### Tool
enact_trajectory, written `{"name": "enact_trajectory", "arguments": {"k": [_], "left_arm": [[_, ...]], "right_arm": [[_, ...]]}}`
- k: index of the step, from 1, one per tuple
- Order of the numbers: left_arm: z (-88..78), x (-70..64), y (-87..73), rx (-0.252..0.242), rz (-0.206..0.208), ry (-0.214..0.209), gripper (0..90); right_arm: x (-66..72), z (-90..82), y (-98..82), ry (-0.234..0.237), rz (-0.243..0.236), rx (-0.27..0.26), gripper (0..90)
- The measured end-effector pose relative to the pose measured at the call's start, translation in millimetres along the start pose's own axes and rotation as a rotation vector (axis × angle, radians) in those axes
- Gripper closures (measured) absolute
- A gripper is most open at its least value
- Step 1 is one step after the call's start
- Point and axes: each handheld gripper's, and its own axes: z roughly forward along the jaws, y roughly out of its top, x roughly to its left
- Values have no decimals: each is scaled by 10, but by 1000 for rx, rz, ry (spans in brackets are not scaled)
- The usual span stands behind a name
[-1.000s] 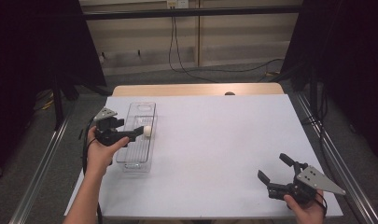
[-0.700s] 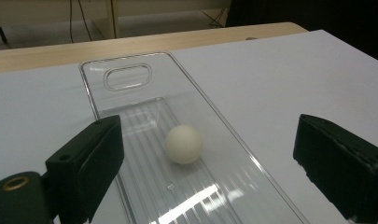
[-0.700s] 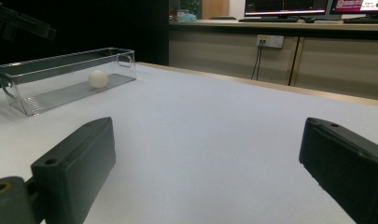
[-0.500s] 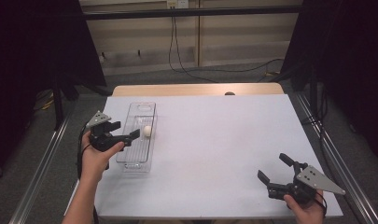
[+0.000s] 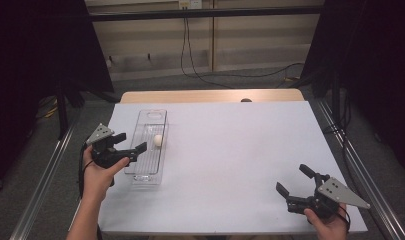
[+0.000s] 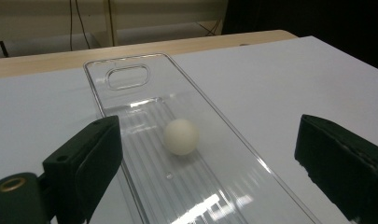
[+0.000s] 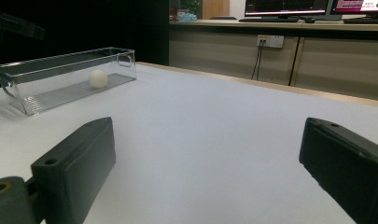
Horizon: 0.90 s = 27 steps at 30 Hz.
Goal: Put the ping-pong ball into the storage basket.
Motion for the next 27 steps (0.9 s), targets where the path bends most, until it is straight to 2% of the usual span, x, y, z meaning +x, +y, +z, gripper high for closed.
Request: {"name": "enact_trajectory", "arguments": {"k": [12, 20, 21, 27], "left_arm": [[-117, 12, -95, -21, 7, 12, 62], [-183, 22, -167, -66, 1, -14, 34], [-197, 26, -174, -63, 9, -2, 34], [-253, 20, -212, -85, 21, -8, 26]], "right_arm": [[0, -1, 1, 0, 0, 0, 32], [9, 8, 2, 1, -1, -4, 32], [7, 6, 2, 0, -2, -2, 32], [1, 4, 1, -1, -3, 0, 32]]}}
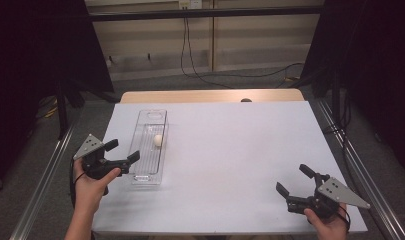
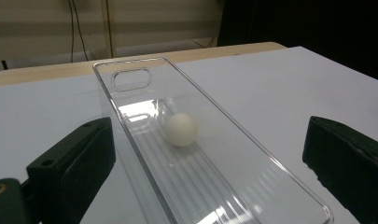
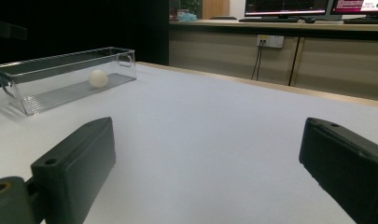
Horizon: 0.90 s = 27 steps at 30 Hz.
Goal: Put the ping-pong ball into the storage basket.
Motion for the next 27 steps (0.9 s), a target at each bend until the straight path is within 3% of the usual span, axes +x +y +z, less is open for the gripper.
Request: {"name": "enact_trajectory", "arguments": {"k": [11, 27], "left_arm": [[-104, 27, -103, -29, 13, -8, 22], [-231, 92, -234, -54, -11, 5, 20]], "right_arm": [[3, 4, 1, -1, 1, -1, 32], [4, 9, -1, 4, 1, -2, 32]]}}
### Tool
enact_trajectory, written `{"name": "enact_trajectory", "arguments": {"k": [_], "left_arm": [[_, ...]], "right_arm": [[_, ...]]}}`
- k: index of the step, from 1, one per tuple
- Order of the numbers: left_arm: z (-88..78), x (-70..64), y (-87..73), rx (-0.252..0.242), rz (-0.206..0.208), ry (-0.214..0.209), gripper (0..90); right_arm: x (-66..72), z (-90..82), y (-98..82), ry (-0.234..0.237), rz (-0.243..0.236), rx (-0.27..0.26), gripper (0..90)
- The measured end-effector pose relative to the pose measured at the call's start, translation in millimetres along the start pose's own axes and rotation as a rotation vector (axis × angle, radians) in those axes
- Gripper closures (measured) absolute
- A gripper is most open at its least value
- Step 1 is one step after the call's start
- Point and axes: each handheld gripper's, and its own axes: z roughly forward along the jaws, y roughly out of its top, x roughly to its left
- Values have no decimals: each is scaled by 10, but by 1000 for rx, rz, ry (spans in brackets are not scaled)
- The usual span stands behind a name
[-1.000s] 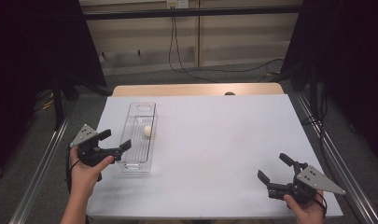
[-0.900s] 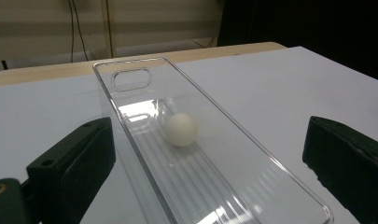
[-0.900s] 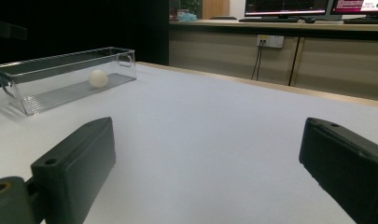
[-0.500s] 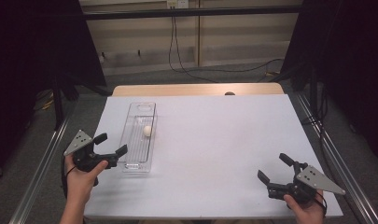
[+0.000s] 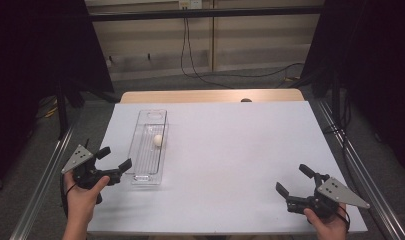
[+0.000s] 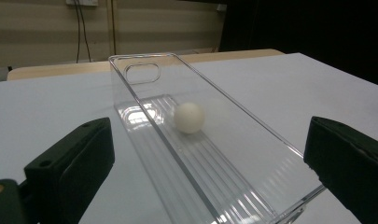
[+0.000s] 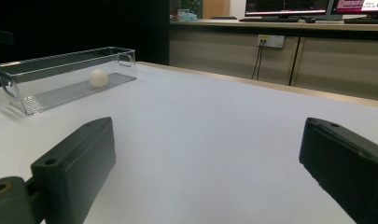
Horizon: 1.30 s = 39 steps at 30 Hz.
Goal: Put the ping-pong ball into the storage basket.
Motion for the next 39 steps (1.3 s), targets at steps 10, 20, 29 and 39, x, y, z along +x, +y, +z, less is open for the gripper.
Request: {"name": "enact_trajectory", "arguments": {"k": [10, 20, 29, 39], "left_arm": [[-51, 19, -69, 0, -4, 11, 22], [-99, 32, -167, -11, -7, 9, 25], [-126, 24, -221, -2, 14, -1, 25], [-162, 38, -227, -20, 12, -3, 25]], "right_arm": [[-3, -1, -1, 2, 1, 6, 32], [-13, 0, -7, -2, 1, 4, 32], [-15, -6, -14, -8, 5, 5, 32], [-25, -31, -16, -12, 6, 6, 31]]}}
